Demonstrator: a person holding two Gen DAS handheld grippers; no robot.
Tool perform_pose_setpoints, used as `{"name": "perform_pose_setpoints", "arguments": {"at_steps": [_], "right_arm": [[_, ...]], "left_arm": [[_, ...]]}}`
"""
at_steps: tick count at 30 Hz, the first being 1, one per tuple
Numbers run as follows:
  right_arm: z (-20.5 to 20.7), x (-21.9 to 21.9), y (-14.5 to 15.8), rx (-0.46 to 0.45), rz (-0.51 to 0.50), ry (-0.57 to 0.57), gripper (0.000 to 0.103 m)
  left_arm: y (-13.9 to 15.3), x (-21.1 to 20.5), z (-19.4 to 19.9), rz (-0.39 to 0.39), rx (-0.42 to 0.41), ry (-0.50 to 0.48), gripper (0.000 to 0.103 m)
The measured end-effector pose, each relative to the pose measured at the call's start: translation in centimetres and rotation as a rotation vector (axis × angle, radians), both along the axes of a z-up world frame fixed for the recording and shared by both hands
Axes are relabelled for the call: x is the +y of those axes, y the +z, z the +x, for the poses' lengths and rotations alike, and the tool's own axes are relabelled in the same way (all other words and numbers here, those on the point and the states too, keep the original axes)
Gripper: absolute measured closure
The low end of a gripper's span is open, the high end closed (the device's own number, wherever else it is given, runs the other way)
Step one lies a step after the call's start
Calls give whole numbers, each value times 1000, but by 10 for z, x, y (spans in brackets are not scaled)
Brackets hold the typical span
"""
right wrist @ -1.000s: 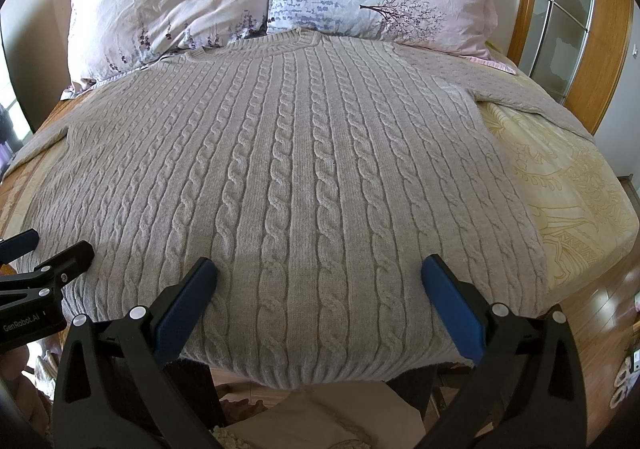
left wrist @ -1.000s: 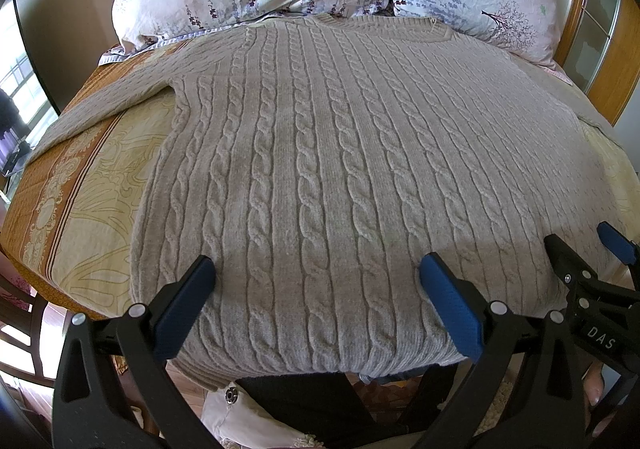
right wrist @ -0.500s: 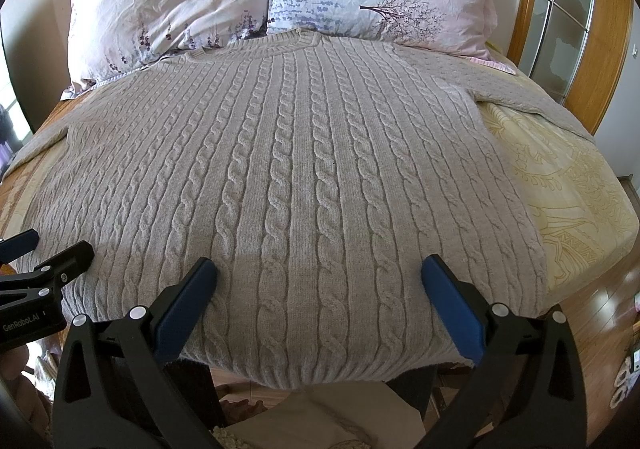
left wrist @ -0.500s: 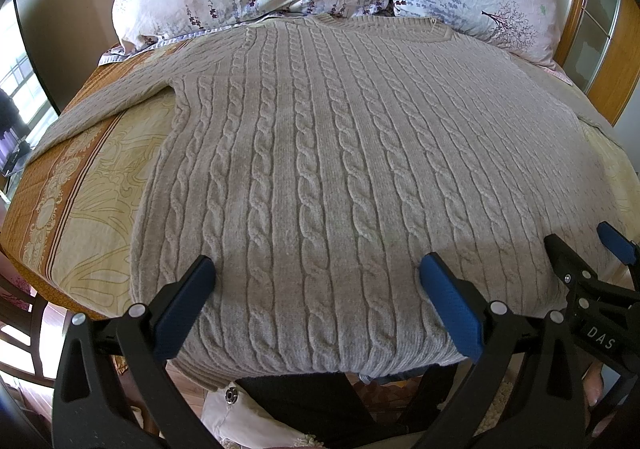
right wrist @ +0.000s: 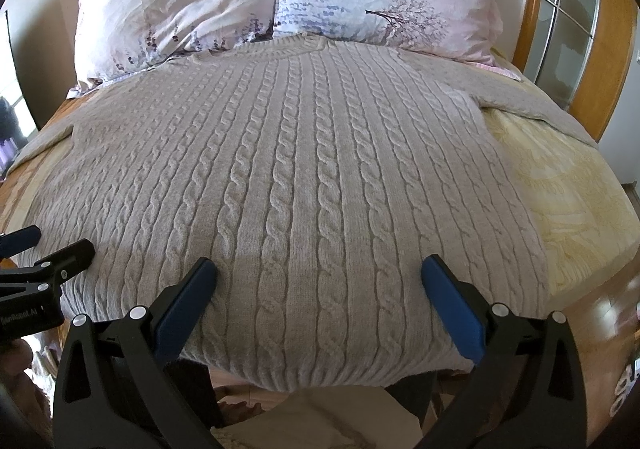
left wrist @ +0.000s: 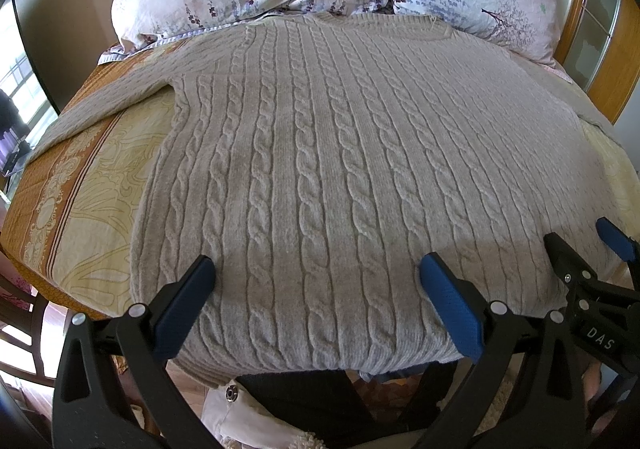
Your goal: Fold small clothes
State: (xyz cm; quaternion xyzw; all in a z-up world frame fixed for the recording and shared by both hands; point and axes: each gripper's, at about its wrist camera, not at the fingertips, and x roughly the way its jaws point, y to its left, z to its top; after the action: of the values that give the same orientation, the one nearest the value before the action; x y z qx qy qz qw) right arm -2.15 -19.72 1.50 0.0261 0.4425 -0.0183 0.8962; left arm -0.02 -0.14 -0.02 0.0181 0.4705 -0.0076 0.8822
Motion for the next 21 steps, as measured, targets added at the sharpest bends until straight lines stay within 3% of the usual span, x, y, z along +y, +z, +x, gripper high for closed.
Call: {"name": "perform_pose_setpoints", "arguments": {"at_steps": [9,14,18,21], "right_arm": [[-1,-9,0,-67,35,105,1],[11,-27,6,-53,143,124,1],[31,-73,24,-90,233,28,1],[53,-134,40,-128,294,-126,3]], "left_arm": [[-1,0,1,13,-11,-22,2],[3,-8,9,72,-41,-62,2],[7,-14,25,68,-37,-115,2],[9,-15,42,41,-18,-138,2]]}}
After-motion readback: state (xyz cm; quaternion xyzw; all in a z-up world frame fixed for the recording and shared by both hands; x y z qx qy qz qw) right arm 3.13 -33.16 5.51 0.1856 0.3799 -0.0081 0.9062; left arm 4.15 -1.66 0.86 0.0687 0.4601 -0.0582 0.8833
